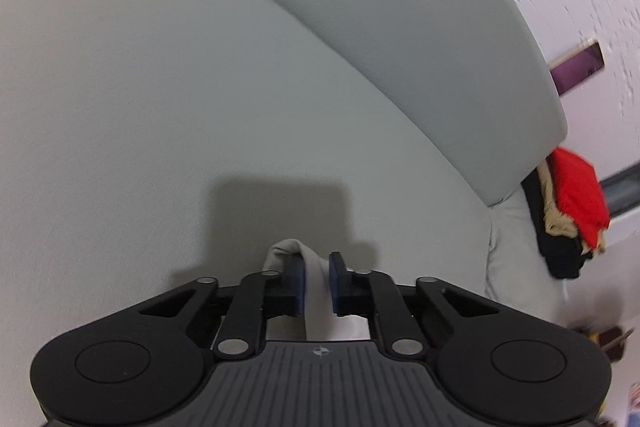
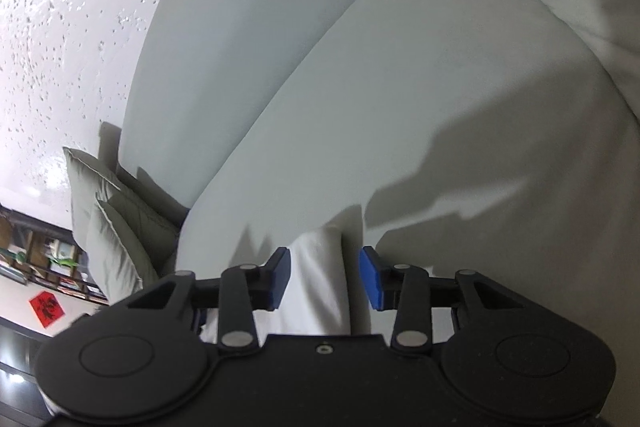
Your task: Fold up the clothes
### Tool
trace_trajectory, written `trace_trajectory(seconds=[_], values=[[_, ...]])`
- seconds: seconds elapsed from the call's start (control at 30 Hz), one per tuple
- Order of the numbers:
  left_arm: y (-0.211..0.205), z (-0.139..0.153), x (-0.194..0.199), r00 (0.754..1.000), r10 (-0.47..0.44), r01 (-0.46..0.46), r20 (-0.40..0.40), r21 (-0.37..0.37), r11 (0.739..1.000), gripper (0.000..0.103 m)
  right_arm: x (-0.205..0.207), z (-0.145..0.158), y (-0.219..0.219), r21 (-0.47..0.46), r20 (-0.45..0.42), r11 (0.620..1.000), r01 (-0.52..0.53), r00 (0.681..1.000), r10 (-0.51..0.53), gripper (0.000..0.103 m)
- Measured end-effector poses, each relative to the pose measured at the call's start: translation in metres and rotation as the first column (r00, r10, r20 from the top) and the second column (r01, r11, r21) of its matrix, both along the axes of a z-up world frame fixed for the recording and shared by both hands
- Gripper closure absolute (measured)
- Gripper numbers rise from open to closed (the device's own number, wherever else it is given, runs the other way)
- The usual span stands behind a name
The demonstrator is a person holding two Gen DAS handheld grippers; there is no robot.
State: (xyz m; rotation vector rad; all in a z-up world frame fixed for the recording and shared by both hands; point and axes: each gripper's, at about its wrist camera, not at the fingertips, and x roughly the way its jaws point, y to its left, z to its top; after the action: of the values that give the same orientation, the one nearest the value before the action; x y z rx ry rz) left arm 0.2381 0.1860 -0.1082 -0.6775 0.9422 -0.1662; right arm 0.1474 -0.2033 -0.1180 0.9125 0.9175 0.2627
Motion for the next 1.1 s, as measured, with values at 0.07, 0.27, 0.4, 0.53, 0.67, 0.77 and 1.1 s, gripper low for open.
trace_trajectory(seconds=[0.07,0.27,0.4,0.53,0.67,0.77,1.1], values=[[-0.008,0.004,0.003,1.0,-0.016,0.015,0.026,0.061,0.998,0.102,0.005,-0.001,0.008,-0.025,0.003,1.0,-0.004,1.0,0.004,0.065],[-0.041,0.013,0.007,0.992,-0.087,0.055,0.094,0.298,0.953,0.102,0.004,0.013,0.03,-0.204,0.107,0.979,0.003,0.994,0.019,0.098],[-0.047,0.015,-0.002,0.993,-0.095,0.062,0.076,0.359,0.931,0.091,0.004,0.004,0.032,-0.25,0.088,0.968,0.003,0.996,0.02,0.097],[-0.044,0.029,-0.026,0.994,-0.082,0.053,0.065,0.364,0.93,0.082,-0.001,0.008,0.019,-0.207,0.052,0.978,0.012,0.999,-0.001,0.08],[-0.04,0.042,-0.05,0.996,-0.07,0.045,0.055,0.369,0.928,0.078,-0.029,0.035,0.003,-0.244,0.084,0.969,0.026,0.996,-0.006,0.057],[-0.037,0.052,-0.068,0.997,-0.06,0.038,0.048,0.373,0.927,0.079,-0.06,0.053,-0.004,-0.248,0.1,0.969,0.013,0.995,0.012,0.057],[-0.112,0.021,-0.096,0.968,-0.24,0.231,-0.072,0.63,0.741,0.078,-0.087,0.067,0.1,-0.488,0.111,0.832,-0.263,0.927,0.358,0.073]])
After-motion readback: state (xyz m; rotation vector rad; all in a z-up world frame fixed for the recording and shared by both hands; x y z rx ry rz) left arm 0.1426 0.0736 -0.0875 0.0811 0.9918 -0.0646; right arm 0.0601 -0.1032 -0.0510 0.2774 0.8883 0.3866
